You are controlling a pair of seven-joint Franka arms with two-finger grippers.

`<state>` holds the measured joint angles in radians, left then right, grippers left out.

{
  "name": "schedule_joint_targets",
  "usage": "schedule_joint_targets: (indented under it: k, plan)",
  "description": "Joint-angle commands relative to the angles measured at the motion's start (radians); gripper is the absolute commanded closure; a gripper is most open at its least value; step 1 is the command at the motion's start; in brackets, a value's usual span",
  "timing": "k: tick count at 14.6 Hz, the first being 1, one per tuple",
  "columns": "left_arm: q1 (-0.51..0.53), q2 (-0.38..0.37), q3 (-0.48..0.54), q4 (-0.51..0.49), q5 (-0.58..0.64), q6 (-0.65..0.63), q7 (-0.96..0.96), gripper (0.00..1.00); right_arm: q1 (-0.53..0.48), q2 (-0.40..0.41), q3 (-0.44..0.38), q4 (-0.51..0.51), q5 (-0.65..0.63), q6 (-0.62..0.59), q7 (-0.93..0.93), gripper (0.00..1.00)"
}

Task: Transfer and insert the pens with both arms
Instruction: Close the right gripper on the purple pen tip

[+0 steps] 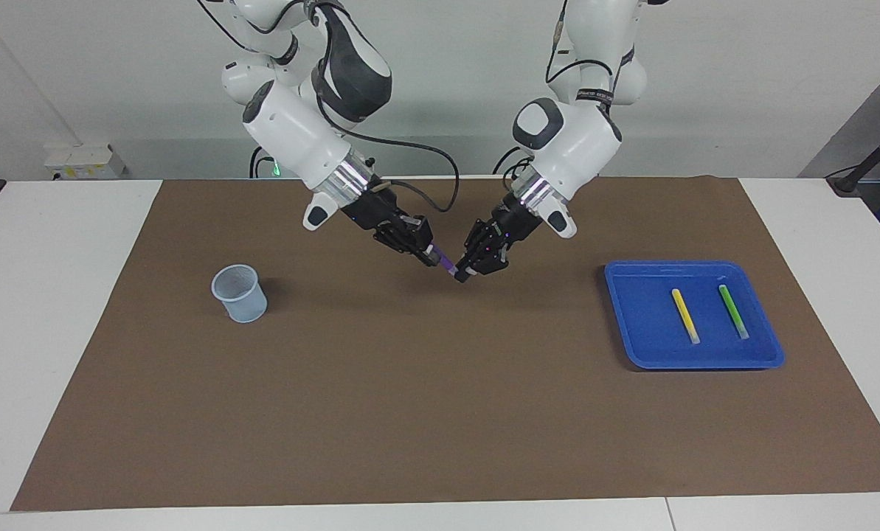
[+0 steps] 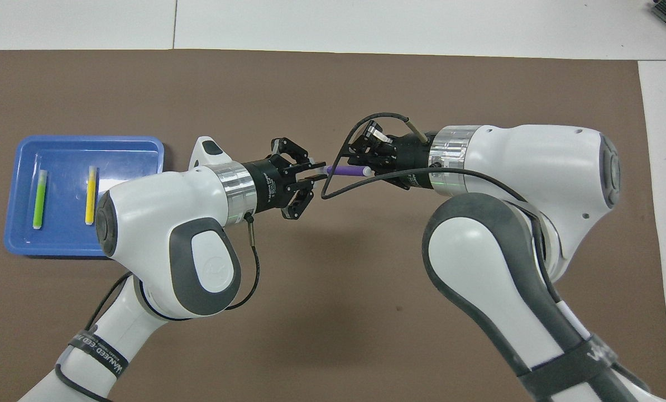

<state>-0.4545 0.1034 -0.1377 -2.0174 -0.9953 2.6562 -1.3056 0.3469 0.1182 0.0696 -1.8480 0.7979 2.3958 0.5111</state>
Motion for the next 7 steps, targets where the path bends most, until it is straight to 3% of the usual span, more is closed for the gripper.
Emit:
schedule_joint_targets:
  k: [1,2,7]
  plan:
    - [-0.021,-0.033,0.012,-0.035,-0.016,0.016,-0.008,1.0,-0.002,0.005,0.006,0.01,0.024,-0.009,-0.016,0.06]
    - [-0.021,-0.033,0.012,-0.035,-0.016,0.016,-0.009,1.0,-0.002,0.003,0.006,0.01,0.024,-0.009,-0.014,0.0]
    - [-0.023,-0.039,0.012,-0.041,-0.016,0.016,-0.009,1.0,0.001,-0.008,0.006,-0.008,0.024,-0.01,-0.019,0.05]
